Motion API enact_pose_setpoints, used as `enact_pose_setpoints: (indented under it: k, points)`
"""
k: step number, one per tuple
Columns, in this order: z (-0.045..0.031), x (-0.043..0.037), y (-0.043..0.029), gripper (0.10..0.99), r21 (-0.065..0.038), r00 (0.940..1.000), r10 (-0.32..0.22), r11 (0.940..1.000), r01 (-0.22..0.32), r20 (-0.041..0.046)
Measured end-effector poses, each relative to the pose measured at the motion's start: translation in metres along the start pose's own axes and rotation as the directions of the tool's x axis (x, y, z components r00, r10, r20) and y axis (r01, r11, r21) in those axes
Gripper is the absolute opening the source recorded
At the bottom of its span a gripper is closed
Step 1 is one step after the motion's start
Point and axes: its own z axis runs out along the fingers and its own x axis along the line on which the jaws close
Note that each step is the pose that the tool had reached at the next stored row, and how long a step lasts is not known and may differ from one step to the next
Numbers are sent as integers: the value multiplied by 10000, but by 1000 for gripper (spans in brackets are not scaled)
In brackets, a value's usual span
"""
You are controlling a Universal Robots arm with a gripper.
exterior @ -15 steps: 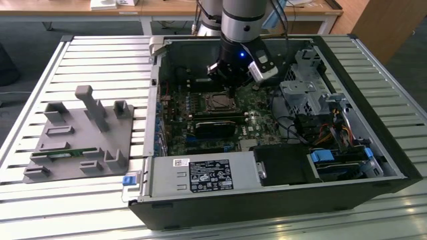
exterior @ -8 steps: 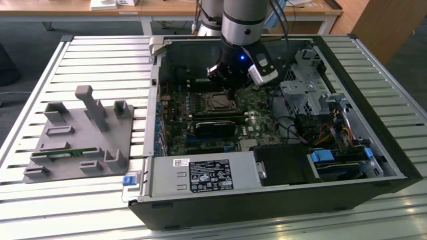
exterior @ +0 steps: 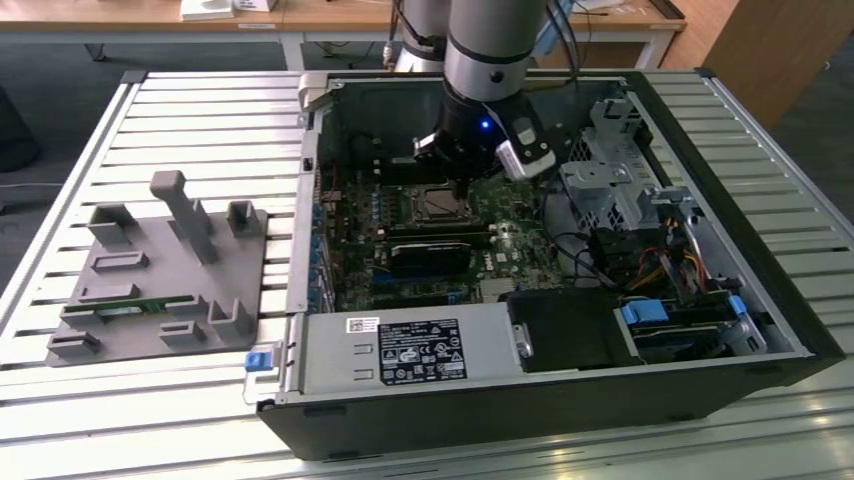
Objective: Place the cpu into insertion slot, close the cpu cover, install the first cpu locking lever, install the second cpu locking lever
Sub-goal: 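Install the second cpu locking lever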
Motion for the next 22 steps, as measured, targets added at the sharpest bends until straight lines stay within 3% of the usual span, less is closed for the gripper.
enact_pose_setpoints:
  k: [4, 8, 22]
  points:
    - [11, 38, -39, 106, -1, 10000, 1, 10000, -1, -1]
    - [15, 163, -51, 106, 0, 10000, 1, 10000, -1, 0]
    - [54, 328, -114, 106, -5, 10000, 3, 10000, -3, -6]
